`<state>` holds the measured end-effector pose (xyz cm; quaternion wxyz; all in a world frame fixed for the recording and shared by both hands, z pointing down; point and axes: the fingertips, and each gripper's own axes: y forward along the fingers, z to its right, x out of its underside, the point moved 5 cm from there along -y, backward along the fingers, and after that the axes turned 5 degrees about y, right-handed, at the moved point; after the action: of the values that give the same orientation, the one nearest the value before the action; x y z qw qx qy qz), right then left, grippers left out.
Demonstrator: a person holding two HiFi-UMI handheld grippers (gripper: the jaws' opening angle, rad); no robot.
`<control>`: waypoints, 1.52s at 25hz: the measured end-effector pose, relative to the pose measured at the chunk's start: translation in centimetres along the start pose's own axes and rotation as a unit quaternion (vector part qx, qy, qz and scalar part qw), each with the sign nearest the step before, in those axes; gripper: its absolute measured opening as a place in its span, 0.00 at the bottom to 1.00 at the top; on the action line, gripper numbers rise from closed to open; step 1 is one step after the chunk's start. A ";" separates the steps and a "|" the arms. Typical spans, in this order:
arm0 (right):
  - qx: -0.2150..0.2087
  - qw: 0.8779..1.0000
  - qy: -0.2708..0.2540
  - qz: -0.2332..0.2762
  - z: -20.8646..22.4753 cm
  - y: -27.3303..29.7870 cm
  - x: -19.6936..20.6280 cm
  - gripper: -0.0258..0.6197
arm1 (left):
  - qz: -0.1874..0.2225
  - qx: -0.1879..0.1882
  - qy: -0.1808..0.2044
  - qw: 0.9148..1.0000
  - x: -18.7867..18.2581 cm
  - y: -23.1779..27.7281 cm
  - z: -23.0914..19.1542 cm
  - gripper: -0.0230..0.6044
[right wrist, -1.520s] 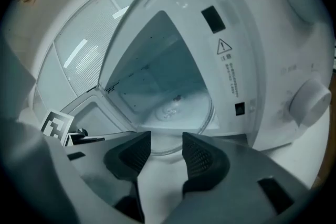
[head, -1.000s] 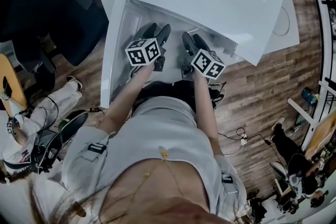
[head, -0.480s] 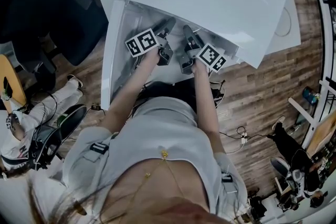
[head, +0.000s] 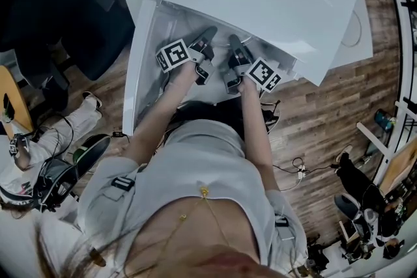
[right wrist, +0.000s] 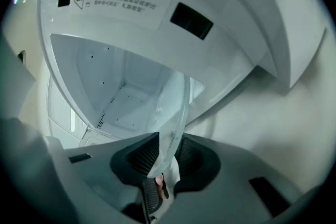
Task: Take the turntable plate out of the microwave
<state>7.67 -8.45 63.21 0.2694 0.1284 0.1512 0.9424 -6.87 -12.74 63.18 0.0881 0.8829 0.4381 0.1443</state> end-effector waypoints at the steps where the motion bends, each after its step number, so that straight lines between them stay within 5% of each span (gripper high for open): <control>1: 0.000 1.000 0.000 -0.002 0.0 -0.2 0.2 0.18 | 0.000 0.000 -0.001 1.000 0.2 -0.3 0.0 0.15; 16: -0.005 1.000 -0.004 -0.016 -0.1 -2.6 2.0 0.18 | -0.002 0.007 -0.015 1.000 2.1 -2.7 0.3 0.14; 22: 0.000 0.999 -0.030 0.010 0.5 -2.6 0.9 0.27 | -0.006 0.012 -0.008 1.000 2.3 -2.8 0.2 0.13; 29: -0.016 0.999 -0.017 0.028 0.5 -1.8 -1.9 0.19 | 0.004 0.022 0.013 1.000 2.0 -2.7 0.0 0.14; 32: -0.037 0.999 -0.010 0.025 0.3 -1.8 -1.8 0.18 | 0.030 0.024 0.008 0.999 1.0 -2.2 -0.2 0.31; 38: -0.016 1.000 0.001 0.023 1.0 -2.0 -1.7 0.18 | 0.068 0.026 -0.005 0.997 -1.3 -0.2 0.0 0.31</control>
<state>10.35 -7.49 63.18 0.2499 0.1268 0.1337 0.9506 -7.79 -13.62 62.91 0.0570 0.9135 0.3800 0.1339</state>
